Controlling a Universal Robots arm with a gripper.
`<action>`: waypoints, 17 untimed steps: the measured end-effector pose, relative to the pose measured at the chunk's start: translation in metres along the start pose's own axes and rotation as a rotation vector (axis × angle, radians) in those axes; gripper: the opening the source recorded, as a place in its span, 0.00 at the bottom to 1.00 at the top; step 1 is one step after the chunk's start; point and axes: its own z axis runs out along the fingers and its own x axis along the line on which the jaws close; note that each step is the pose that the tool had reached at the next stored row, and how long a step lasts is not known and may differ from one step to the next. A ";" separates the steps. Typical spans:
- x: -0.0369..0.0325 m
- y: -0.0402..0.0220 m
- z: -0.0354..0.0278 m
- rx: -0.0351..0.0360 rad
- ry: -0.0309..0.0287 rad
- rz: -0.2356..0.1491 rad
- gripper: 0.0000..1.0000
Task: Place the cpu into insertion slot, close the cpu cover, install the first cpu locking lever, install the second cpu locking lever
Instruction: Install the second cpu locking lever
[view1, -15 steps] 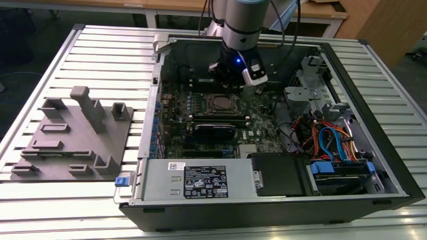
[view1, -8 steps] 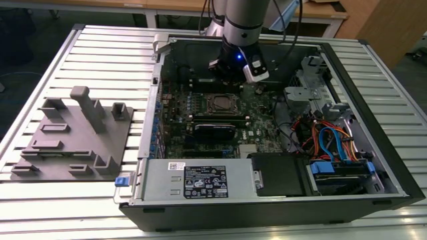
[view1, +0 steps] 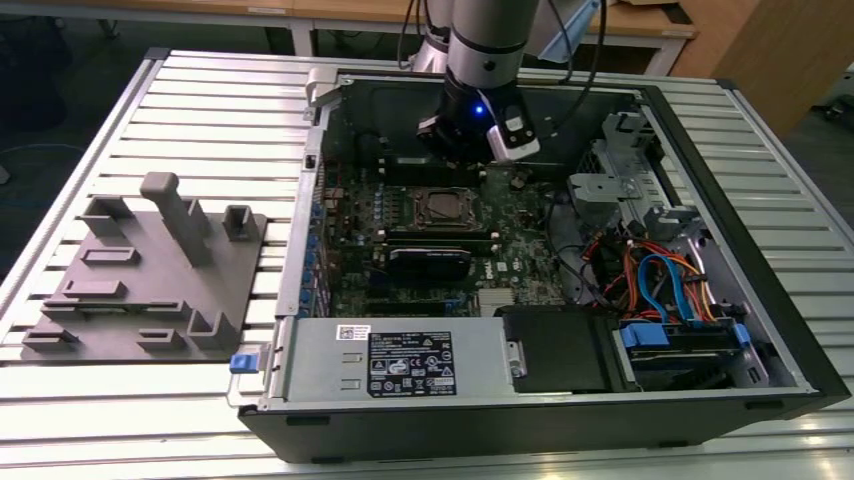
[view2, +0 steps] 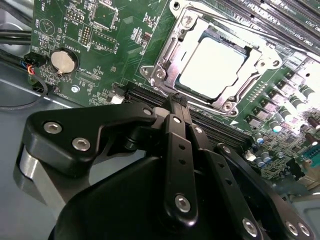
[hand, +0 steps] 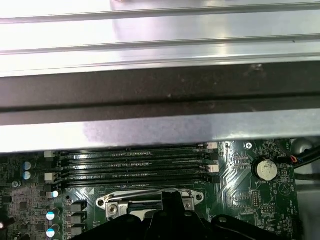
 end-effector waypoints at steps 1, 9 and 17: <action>0.0000 0.0000 0.0000 0.0003 0.0000 0.000 0.11; -0.0001 -0.0017 -0.0001 0.0035 -0.0004 0.000 0.11; -0.0006 -0.0078 -0.0008 0.0159 -0.0013 0.000 0.11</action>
